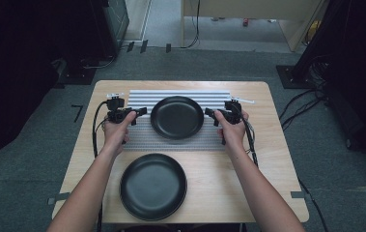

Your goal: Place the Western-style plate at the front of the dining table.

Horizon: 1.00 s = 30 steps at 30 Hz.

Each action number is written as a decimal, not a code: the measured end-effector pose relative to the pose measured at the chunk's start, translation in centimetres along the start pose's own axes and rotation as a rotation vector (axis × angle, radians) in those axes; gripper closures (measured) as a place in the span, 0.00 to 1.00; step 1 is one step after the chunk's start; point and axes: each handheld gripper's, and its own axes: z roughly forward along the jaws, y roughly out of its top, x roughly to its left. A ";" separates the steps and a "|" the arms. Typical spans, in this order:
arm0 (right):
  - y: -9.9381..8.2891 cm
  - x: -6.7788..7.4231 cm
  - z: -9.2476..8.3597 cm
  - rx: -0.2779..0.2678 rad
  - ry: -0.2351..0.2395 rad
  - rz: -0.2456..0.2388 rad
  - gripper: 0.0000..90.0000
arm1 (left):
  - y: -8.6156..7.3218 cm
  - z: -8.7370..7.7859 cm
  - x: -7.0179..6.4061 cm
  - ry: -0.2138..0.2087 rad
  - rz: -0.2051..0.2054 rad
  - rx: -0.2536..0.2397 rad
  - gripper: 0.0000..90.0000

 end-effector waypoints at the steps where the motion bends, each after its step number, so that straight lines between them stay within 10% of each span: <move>1: -0.1 0.1 -0.3 -0.004 0.009 -0.010 0.39 | 0.0 -0.2 0.0 -0.001 0.000 0.003 0.21; 30: -3.9 -0.6 -8.0 0.006 0.039 -0.138 0.34 | -4.8 -7.2 0.4 0.061 0.093 0.006 0.18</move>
